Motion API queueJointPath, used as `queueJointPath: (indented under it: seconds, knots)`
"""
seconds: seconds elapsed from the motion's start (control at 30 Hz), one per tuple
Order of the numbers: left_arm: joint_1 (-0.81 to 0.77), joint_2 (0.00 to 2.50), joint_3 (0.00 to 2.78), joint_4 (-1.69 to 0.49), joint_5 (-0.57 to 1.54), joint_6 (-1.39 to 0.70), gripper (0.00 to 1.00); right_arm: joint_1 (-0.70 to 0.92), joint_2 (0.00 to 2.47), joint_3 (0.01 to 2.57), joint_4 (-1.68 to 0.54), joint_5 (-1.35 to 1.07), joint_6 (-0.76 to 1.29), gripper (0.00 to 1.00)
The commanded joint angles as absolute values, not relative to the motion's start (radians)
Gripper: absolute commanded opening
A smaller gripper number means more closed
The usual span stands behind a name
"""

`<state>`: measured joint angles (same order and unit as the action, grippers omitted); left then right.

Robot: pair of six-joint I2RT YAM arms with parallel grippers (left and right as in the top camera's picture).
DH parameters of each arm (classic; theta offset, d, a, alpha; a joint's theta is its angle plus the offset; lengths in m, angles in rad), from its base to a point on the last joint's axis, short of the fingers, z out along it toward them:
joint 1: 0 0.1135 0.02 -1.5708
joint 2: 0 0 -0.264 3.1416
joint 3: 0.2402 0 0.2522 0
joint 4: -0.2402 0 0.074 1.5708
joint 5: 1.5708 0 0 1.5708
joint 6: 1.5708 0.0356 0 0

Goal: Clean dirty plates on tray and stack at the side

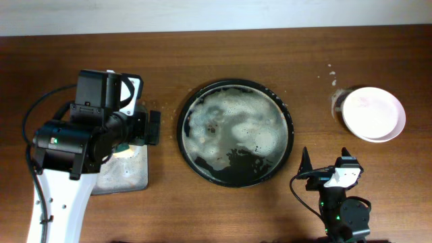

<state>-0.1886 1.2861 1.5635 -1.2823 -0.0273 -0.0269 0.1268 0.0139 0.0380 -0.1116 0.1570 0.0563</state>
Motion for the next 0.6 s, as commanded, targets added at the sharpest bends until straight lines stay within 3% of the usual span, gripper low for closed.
queueJointPath:
  seconds: [0.0,0.13,0.23,0.43,0.57]
  knots:
    - [-0.187,1.277,1.571,-1.28,-0.034,-0.037,0.99,0.123,0.004,0.025,-0.107,0.166,0.059,0.99]
    - [-0.172,1.214,1.57,-1.277,-0.089,-0.018,0.99,0.123,0.004,0.025,-0.107,0.166,0.059,0.99]
    - [-0.099,1.093,1.509,-1.152,-0.109,-0.018,0.99,0.123,0.004,0.025,-0.107,0.166,0.059,0.98]
    - [0.058,0.74,1.235,-0.934,-0.113,-0.004,0.99,0.123,0.004,0.025,-0.107,0.166,0.059,0.99]
    - [0.075,0.525,1.029,-0.799,-0.115,0.033,0.99,0.123,0.004,0.025,-0.107,0.166,0.059,0.99]
